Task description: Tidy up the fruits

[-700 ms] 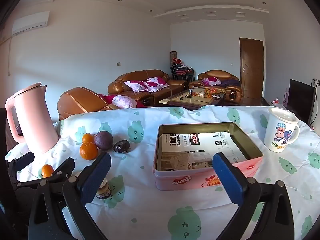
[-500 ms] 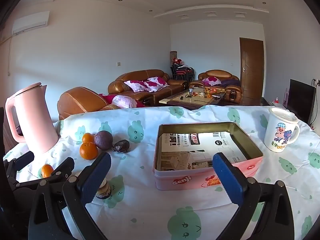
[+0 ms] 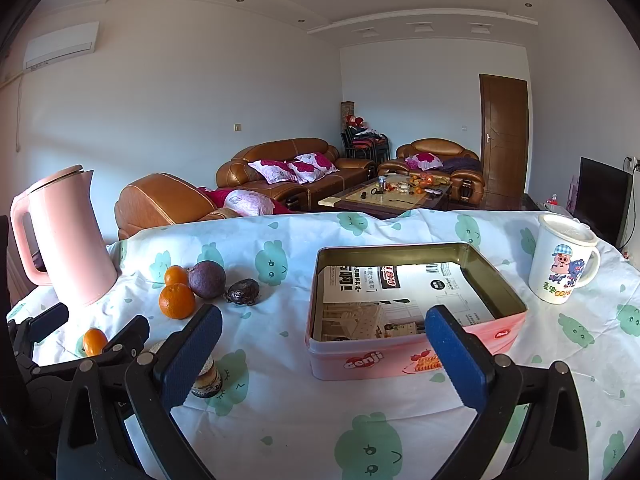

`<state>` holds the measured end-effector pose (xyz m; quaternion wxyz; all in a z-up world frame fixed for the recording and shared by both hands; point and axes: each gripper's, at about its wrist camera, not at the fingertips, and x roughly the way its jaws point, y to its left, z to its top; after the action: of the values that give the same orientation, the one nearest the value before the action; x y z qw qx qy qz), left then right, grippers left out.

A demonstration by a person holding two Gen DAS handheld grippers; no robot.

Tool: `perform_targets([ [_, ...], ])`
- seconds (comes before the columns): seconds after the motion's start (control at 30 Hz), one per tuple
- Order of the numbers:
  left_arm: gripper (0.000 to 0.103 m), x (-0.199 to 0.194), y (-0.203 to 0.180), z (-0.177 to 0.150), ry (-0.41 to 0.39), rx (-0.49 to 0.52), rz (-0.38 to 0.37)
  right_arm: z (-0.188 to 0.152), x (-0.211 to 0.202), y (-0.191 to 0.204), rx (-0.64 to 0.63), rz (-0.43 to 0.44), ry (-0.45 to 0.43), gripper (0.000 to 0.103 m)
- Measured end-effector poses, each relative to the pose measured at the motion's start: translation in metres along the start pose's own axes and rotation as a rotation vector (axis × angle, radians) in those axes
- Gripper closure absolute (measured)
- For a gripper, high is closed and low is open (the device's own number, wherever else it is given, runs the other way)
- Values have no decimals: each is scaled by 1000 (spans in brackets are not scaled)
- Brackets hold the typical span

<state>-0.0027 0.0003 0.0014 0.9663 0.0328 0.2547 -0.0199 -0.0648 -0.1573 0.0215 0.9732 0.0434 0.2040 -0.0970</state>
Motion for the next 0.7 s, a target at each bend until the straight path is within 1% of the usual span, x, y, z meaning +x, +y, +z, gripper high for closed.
perform_targets([
  [0.7,0,1,-1,0,3,1,1,0,0,0,1,0,2,1],
])
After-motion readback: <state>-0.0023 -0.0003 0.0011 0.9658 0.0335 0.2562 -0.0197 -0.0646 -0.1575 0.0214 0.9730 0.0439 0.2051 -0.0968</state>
